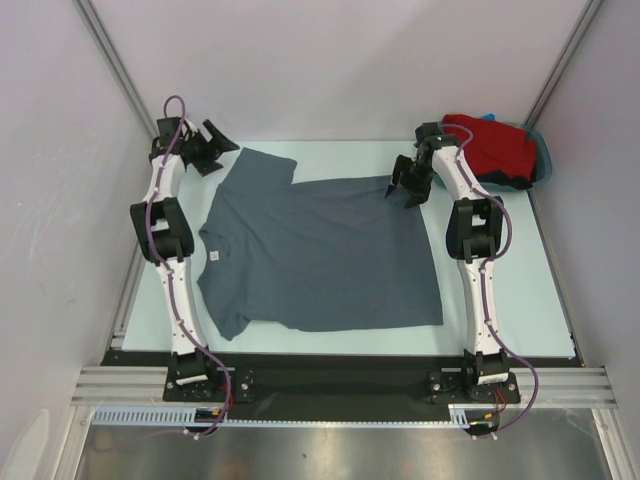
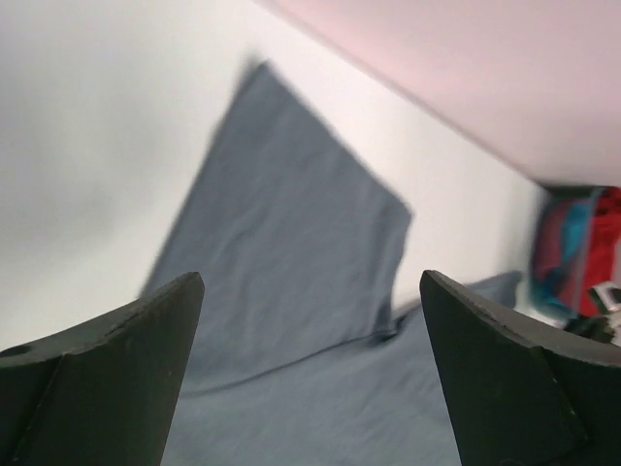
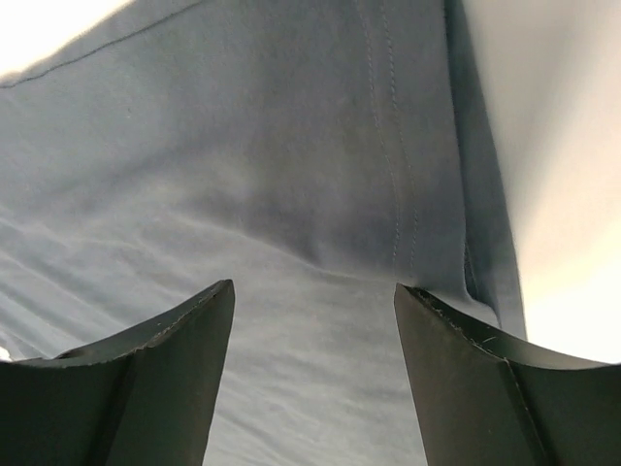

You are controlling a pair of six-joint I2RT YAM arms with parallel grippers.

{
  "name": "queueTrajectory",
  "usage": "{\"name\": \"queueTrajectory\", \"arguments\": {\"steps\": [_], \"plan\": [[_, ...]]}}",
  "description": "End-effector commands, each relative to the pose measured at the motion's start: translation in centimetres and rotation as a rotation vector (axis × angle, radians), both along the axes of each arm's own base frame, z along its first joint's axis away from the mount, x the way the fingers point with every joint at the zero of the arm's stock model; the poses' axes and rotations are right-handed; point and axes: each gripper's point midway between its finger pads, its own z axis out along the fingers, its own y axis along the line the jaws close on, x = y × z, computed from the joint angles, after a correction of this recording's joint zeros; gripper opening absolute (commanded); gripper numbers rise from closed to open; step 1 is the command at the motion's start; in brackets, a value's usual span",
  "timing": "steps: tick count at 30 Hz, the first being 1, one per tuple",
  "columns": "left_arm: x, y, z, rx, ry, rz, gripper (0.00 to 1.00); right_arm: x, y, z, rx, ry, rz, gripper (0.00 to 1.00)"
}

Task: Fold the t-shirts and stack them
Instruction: Flatten the tshirt out

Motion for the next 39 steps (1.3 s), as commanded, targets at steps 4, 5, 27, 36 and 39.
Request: {"name": "queueTrajectory", "arguments": {"steps": [4, 5, 27, 36, 39], "plan": [[3.1, -1.3, 0.9, -0.126, -0.139, -0.031, 1.0, 1.1, 0.4, 0.8, 0.016, -0.062, 0.011, 0.73], [3.3, -1.4, 0.4, -0.091, -0.141, -0.035, 1.0, 0.9, 0.4, 1.0, 0.015, -0.058, 0.014, 0.73], [1.3, -1.0, -6.0, 0.343, 0.026, -0.049, 1.0, 0.8, 0.5, 3.8, 0.02, -0.092, 0.005, 0.74], [1.1, -0.8, -5.9, 0.368, 0.045, -0.033, 0.79, 0.8, 0.4, 4.1, 0.031, -0.086, -0.006, 0.74], [1.1, -0.8, -6.0, 0.37, 0.047, -0.032, 0.6, 0.8, 0.3, 4.1, 0.034, -0.085, -0.008, 0.74]]}}
